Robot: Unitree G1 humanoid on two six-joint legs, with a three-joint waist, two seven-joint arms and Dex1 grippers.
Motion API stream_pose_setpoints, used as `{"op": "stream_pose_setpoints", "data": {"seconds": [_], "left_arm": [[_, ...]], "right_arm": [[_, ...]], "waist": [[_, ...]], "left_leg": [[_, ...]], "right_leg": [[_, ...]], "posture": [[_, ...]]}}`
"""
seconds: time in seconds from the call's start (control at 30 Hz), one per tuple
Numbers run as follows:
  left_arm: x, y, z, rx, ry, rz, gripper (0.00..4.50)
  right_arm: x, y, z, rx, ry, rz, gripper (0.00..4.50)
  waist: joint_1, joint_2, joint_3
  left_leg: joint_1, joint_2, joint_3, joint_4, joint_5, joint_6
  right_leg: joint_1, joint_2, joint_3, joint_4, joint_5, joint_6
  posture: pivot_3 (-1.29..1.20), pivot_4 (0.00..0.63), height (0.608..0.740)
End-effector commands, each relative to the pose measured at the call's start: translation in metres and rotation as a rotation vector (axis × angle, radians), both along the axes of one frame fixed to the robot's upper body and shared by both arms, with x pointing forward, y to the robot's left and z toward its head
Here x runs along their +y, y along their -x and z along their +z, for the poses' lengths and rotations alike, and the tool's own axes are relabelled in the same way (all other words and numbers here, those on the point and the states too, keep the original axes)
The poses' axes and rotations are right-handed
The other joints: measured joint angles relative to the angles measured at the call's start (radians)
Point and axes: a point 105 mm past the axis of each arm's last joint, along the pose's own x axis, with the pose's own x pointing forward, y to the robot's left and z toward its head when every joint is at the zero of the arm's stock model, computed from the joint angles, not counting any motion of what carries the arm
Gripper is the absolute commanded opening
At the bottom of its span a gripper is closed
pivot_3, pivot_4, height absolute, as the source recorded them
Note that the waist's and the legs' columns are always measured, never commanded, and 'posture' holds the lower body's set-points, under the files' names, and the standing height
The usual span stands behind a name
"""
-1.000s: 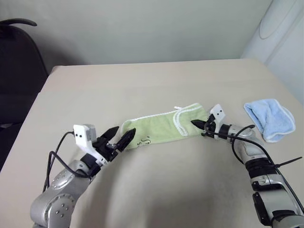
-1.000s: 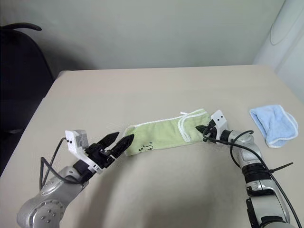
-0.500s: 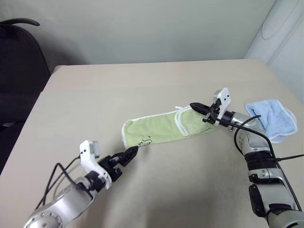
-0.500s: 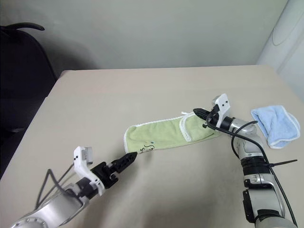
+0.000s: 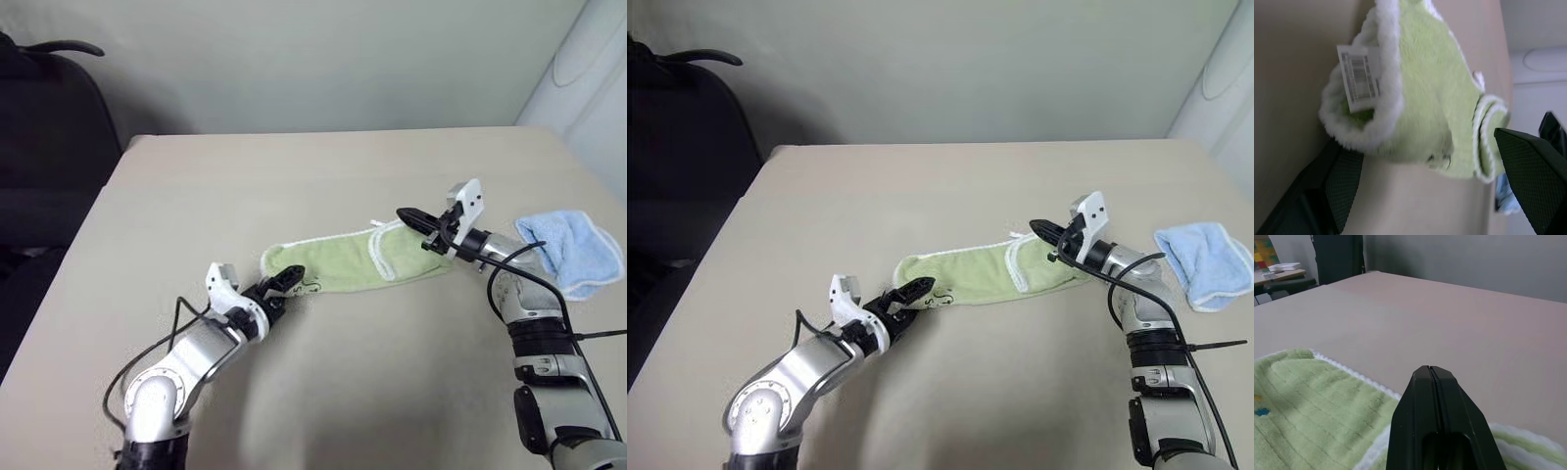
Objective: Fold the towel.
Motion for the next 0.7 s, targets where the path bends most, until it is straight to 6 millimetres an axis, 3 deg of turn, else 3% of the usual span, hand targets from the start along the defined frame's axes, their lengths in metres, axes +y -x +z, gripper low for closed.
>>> {"op": "stream_pose_setpoints", "data": {"seconds": [0.03,0.37,0.4,0.5,0.7], "left_arm": [[0.001,-0.003,-0.019,0.065,-0.025,0.016,3.92],[0.008,-0.006,-0.014,0.029,-0.039,0.056,0.19],[0.009,-0.006,-0.013,0.026,-0.04,0.063,0.01],[0.021,-0.008,-0.008,-0.007,-0.037,0.116,0.01],[0.062,-0.004,0.027,-0.177,-0.107,0.195,0.01]], "right_arm": [[-0.004,0.003,0.018,-0.065,-0.024,-0.019,0.0],[-0.009,0.004,0.016,-0.066,-0.023,-0.045,0.0],[-0.009,0.004,0.016,-0.065,-0.023,-0.045,0.0],[-0.011,0.004,0.015,-0.063,-0.022,-0.049,0.0],[-0.018,0.006,0.012,-0.056,-0.012,-0.069,0.0]], "waist": [[0.001,0.0,0.0],[-0.001,0.0,0.001],[-0.002,0.0,0.001],[-0.005,0.001,0.001],[-0.023,-0.004,0.004]], "left_leg": [[0.0,0.0,0.0,0.0,0.0,0.0],[-0.001,0.001,0.005,-0.002,0.0,-0.001],[-0.001,0.002,0.006,-0.003,0.0,-0.002],[-0.001,0.002,0.007,-0.006,0.0,-0.002],[-0.002,0.007,0.008,-0.008,-0.001,-0.005]], "right_leg": [[0.0,0.0,0.0,0.0,0.0,0.0],[-0.003,0.002,0.001,-0.001,0.0,0.0],[-0.003,0.002,0.001,-0.002,-0.001,-0.001],[-0.005,0.002,0.002,-0.002,-0.001,-0.001],[-0.008,0.01,0.002,-0.002,-0.002,-0.002]], "posture": [[0.0,0.15,0.74],[0.0,0.15,0.74],[0.0,0.15,0.74],[0.0,0.15,0.74],[0.0,0.15,0.74]]}}
